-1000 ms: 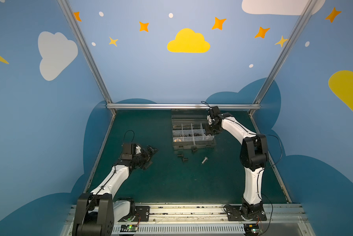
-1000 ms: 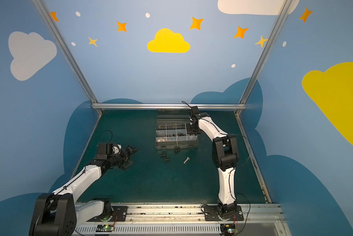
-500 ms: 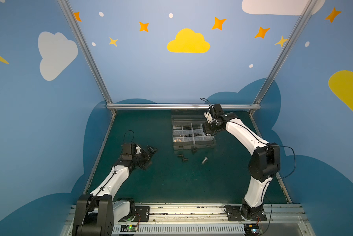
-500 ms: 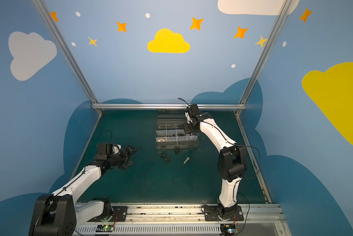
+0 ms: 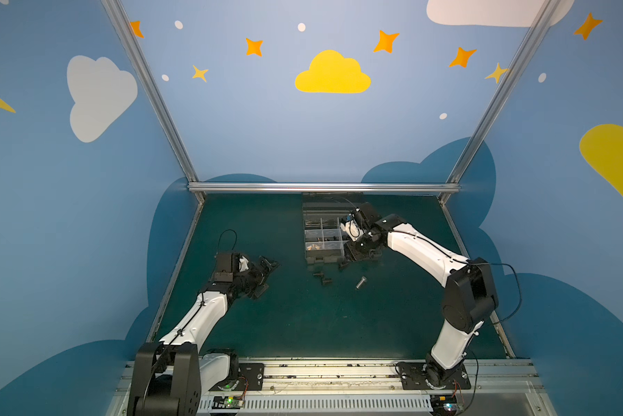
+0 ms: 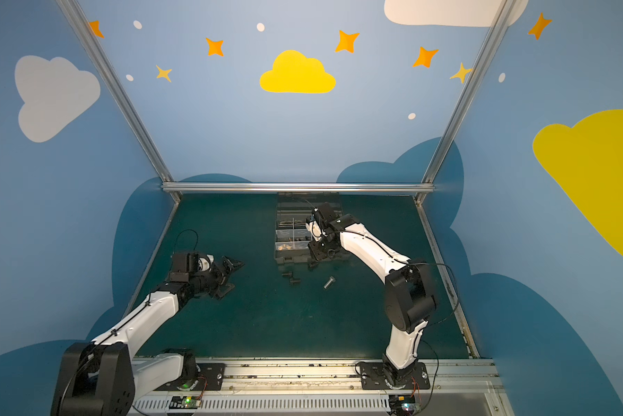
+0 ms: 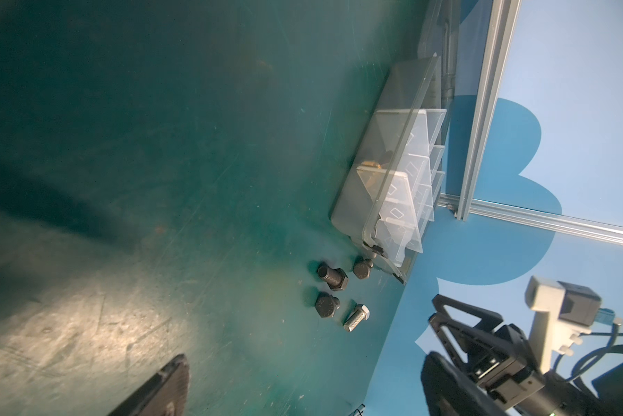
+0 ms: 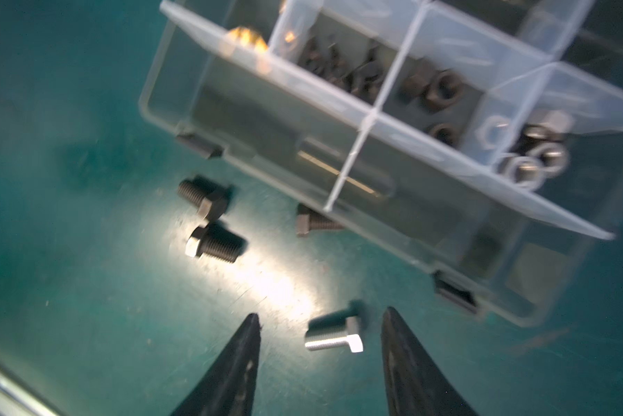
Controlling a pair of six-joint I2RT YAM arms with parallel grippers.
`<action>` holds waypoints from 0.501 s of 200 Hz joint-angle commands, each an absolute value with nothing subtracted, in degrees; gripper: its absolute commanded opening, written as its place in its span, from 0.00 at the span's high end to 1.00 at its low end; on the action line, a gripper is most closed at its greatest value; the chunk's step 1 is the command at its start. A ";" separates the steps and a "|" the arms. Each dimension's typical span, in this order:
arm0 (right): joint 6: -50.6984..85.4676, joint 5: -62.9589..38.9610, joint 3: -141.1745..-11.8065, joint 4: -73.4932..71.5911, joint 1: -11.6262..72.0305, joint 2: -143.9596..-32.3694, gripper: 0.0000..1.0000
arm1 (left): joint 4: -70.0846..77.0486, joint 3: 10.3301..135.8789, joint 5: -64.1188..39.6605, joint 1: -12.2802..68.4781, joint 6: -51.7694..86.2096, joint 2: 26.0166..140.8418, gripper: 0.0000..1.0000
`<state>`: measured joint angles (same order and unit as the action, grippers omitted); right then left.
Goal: Sort the screws and nuts into containers
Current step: Pick up the screw from the center of the table.
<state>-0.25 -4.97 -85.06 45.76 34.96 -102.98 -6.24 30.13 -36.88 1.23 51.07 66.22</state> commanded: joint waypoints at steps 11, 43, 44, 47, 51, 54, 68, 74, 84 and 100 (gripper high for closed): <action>-6.80 -10.29 -84.56 47.11 37.71 -103.23 0.48 | -6.16 29.88 -37.18 0.97 50.36 65.95 0.00; -10.61 -11.93 -84.28 45.42 39.97 -104.67 0.47 | -6.33 29.88 -37.17 0.97 50.27 65.68 0.00; -10.71 -11.94 -84.28 45.39 40.07 -104.72 0.47 | -6.33 29.88 -37.22 0.97 50.27 65.67 0.00; -11.05 -12.00 -84.32 45.29 40.26 -104.89 0.47 | -6.33 29.88 -37.18 0.95 50.30 65.67 0.00; -11.33 -12.04 -84.38 45.14 40.51 -105.16 0.47 | -6.31 29.88 -37.17 0.97 50.32 65.66 0.00; -11.61 -12.11 -84.43 45.00 40.70 -105.28 0.47 | -6.33 29.88 -37.13 1.01 50.28 65.70 0.00; -12.79 -12.32 -84.40 44.36 41.52 -106.13 0.46 | -6.42 29.84 -37.18 0.96 50.19 65.66 0.00; -13.14 -12.44 -84.33 43.95 41.80 -106.46 0.46 | -6.42 29.81 -37.13 0.97 50.19 65.68 0.00; -13.57 -12.76 -84.16 43.25 42.25 -106.97 0.46 | -6.42 29.79 -37.18 0.97 50.19 65.68 0.00; -14.19 -13.56 -84.07 42.39 42.84 -107.81 0.46 | -6.49 29.79 -37.20 0.95 50.11 65.69 0.00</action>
<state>-11.60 -11.68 -84.51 43.99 41.95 -106.30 -6.24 30.13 -36.93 1.23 51.05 66.22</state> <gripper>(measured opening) 0.536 0.997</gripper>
